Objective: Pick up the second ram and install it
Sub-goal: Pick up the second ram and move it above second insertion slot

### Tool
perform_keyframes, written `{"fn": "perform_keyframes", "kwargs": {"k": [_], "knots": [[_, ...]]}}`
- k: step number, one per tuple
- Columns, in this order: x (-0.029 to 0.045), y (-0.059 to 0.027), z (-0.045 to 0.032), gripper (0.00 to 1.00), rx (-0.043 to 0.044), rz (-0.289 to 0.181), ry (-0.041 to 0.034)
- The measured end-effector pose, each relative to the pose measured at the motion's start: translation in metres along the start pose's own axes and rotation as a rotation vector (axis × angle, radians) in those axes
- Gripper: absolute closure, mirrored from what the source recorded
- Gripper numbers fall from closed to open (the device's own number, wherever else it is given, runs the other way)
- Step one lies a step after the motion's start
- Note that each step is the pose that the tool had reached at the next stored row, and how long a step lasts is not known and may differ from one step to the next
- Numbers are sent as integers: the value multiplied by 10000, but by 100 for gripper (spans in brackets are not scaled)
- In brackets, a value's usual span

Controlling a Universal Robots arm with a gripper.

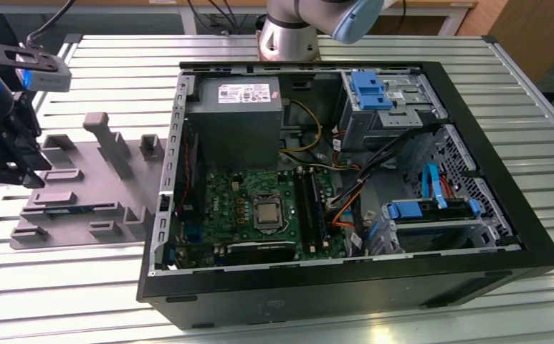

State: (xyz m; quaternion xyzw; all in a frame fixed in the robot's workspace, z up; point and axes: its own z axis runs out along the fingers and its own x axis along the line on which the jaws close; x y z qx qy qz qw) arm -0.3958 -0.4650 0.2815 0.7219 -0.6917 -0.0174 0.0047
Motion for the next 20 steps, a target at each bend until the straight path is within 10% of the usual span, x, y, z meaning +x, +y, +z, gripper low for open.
{"fn": "perform_keyframes", "kwargs": {"k": [5, 20], "knots": [[9, 10, 64, 64, 7, -3, -105], [13, 10, 192, 64, 21, 343, -99]]}}
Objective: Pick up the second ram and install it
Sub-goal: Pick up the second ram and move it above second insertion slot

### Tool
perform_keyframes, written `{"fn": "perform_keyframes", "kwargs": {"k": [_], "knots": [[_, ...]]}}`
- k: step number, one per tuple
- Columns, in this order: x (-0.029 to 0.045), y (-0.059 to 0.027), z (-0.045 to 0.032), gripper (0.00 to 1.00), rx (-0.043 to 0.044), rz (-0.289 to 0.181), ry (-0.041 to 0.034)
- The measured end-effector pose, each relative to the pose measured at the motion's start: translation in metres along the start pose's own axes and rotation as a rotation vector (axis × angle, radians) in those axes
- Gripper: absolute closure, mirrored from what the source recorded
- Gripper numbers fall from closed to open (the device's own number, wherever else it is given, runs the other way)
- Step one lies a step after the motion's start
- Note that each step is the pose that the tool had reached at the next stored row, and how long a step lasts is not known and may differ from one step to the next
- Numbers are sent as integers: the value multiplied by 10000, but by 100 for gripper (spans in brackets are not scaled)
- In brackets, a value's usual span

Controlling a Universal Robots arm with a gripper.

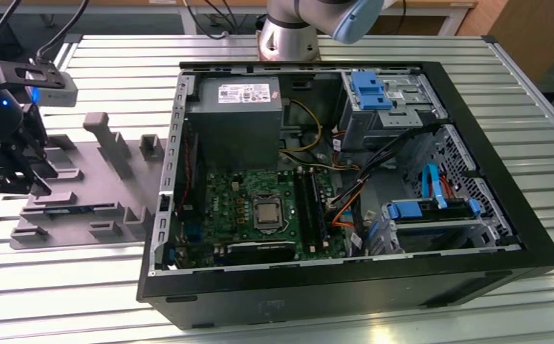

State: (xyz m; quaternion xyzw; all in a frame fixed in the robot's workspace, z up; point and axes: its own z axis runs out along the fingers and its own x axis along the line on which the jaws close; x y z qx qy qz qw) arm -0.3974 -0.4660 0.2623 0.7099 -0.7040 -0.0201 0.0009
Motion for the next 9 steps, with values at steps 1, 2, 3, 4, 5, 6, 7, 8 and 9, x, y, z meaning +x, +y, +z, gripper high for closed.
{"fn": "perform_keyframes", "kwargs": {"k": [1, 2, 3, 4, 5, 6, 7, 8, 9], "knots": [[0, 0, 14, 64, 0, 1, 1], [1, -1, 28, 62, 0, 2, 2], [2, -1, 43, 62, 0, 2, 1], [2, -1, 57, 56, -1, 3, 2], [3, -1, 70, 56, -1, 4, 2], [4, -1, 84, 56, -1, 5, 2], [5, 0, 99, 56, 0, 6, 2], [7, 0, 112, 56, -1, 6, 2], [10, 2, 126, 56, -1, 6, 2]]}}
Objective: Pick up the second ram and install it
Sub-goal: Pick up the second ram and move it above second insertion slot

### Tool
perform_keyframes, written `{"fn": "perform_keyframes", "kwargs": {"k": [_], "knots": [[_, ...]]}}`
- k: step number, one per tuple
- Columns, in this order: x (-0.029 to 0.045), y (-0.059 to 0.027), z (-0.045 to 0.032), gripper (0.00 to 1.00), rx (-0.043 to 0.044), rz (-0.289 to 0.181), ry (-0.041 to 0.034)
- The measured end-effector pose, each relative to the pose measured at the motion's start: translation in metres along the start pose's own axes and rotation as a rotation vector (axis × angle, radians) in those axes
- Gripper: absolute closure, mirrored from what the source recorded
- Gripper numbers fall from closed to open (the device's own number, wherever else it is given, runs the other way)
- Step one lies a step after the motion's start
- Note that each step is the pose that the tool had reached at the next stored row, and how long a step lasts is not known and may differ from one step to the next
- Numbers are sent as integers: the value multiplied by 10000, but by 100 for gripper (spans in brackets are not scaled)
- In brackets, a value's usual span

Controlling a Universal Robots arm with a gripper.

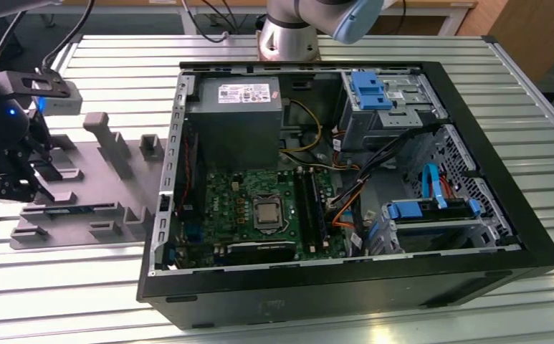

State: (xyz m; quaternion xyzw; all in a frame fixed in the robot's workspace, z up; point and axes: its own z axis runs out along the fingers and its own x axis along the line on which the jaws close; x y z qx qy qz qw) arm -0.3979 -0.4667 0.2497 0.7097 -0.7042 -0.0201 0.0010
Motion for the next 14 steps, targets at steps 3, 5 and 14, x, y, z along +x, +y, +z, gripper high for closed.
{"fn": "perform_keyframes", "kwargs": {"k": [3, 5, 14], "knots": [[4, 3, 13, 56, -1, 0, 1], [4, 2, 14, 56, 0, -1, 1], [17, 1, 131, 56, 0, 0, 1]]}}
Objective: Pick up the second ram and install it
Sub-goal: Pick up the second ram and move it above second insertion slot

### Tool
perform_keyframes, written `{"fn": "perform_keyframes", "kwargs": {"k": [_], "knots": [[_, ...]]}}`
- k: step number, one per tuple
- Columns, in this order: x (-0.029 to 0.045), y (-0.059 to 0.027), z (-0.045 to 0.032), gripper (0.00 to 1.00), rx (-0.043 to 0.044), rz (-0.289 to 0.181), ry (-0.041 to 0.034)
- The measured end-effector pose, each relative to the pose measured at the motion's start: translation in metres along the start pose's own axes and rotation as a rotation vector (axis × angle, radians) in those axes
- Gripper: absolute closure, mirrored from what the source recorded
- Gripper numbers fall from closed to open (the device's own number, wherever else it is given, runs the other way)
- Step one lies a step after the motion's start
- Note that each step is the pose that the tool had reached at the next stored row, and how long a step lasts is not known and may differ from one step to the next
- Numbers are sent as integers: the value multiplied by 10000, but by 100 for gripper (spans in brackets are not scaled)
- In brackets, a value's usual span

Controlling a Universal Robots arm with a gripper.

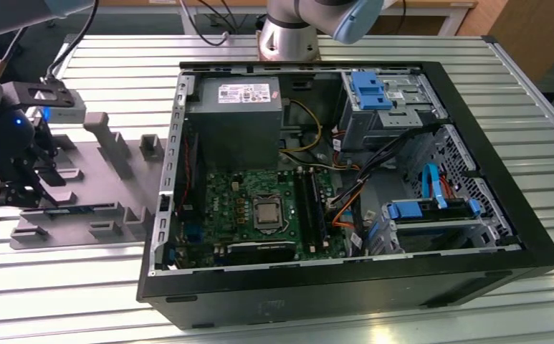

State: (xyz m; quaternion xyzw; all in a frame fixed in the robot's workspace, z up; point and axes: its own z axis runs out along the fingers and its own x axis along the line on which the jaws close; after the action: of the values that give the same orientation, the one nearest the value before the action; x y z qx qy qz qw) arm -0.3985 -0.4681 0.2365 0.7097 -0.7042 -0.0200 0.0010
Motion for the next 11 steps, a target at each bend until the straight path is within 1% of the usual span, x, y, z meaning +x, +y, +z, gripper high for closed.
{"fn": "perform_keyframes", "kwargs": {"k": [11], "knots": [[30, 5, 170, 56, 1, 0, -1]]}}
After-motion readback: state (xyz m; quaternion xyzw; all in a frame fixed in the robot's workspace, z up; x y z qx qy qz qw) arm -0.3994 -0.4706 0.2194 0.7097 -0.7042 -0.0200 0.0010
